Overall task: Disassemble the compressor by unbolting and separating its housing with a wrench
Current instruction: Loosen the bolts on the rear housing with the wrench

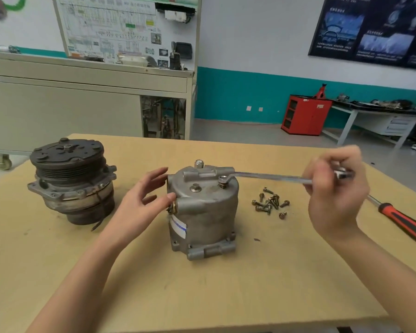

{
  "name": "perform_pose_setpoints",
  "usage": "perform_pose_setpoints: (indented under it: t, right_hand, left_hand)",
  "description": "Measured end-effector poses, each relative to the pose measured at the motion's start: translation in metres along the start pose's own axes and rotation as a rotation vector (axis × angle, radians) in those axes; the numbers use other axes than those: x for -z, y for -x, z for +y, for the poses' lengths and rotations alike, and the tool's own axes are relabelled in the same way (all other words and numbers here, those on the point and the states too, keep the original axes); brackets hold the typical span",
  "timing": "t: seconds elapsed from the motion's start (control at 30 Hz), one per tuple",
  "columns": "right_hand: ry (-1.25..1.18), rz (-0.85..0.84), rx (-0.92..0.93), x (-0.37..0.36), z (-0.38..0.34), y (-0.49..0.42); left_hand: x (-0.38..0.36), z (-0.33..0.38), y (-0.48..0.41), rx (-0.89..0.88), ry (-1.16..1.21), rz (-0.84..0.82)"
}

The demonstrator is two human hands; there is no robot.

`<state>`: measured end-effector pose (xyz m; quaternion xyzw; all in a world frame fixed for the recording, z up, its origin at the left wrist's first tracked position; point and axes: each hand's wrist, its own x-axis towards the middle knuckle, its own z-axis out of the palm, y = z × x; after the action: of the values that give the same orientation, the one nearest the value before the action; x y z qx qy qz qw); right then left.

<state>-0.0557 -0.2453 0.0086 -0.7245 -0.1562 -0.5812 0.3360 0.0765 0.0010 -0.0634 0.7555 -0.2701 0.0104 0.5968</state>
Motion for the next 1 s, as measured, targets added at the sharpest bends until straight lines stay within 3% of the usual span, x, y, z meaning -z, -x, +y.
perform_pose_setpoints:
  t: [0.13,0.2,0.27,0.33,0.4,0.47,0.57,0.63,0.67,0.7,0.73,0.77,0.8,0.83,0.87,0.93,1.0]
  right_hand:
    - [-0.175,0.212,-0.628,-0.02,0.039,-0.016]
    - [-0.181,0.215,-0.843,-0.042,0.063,-0.032]
    - [-0.136,0.07,-0.977,-0.072,0.082,-0.052]
    - [-0.028,-0.22,-1.057,-0.106,0.088,-0.072]
    - [0.057,-0.562,-1.026,-0.143,0.081,-0.084]
    - [0.145,-0.796,-0.86,-0.181,0.059,-0.09]
    - [0.306,-0.998,-0.392,-0.214,-0.004,-0.075]
    - [0.387,-1.058,-0.022,-0.206,-0.043,-0.045]
    - [0.408,-1.024,0.152,-0.189,-0.059,-0.028]
    - [0.388,-0.959,0.293,-0.165,-0.067,-0.013]
    - [0.32,-0.881,0.389,-0.137,-0.071,-0.003]
    - [0.188,-0.76,0.44,-0.107,-0.066,0.005]
    - [0.058,-0.61,0.442,-0.078,-0.056,0.01]
    - [-0.025,-0.46,0.375,-0.054,-0.044,0.014]
    - [-0.083,-0.318,0.239,-0.034,-0.034,0.015]
    - [-0.211,-0.024,-0.183,-0.013,-0.01,0.012]
    - [-0.34,0.165,-0.6,-0.016,0.018,0.003]
  left_hand:
    - [0.001,0.0,0.001,0.003,-0.067,0.016]
    - [0.001,-0.002,0.001,-0.007,-0.106,0.045]
    - [0.0,-0.005,0.0,-0.029,-0.136,0.063]
    - [0.001,-0.005,0.0,-0.042,-0.153,0.056]
    - [0.0,0.0,0.0,-0.041,-0.109,0.041]
    - [0.003,0.007,0.002,-0.003,-0.063,0.028]
    - [0.009,0.02,0.003,-0.036,-0.098,-0.063]
    - [-0.013,0.04,0.01,-0.191,-0.165,-0.081]
    - [-0.021,0.052,0.019,-0.36,-0.08,0.059]
    - [-0.033,0.061,0.024,-0.365,0.113,0.251]
    - [-0.043,0.068,0.031,-0.459,0.308,0.286]
    - [-0.051,0.066,0.033,-0.443,0.208,0.167]
    - [-0.049,0.065,0.023,-0.365,-0.041,0.005]
    - [-0.044,0.052,0.004,-0.212,-0.334,-0.113]
    - [-0.03,0.037,0.001,-0.065,-0.469,-0.162]
    - [-0.013,0.02,-0.003,-0.073,-0.472,-0.126]
    - [-0.022,0.022,-0.007,-0.125,-0.454,-0.082]
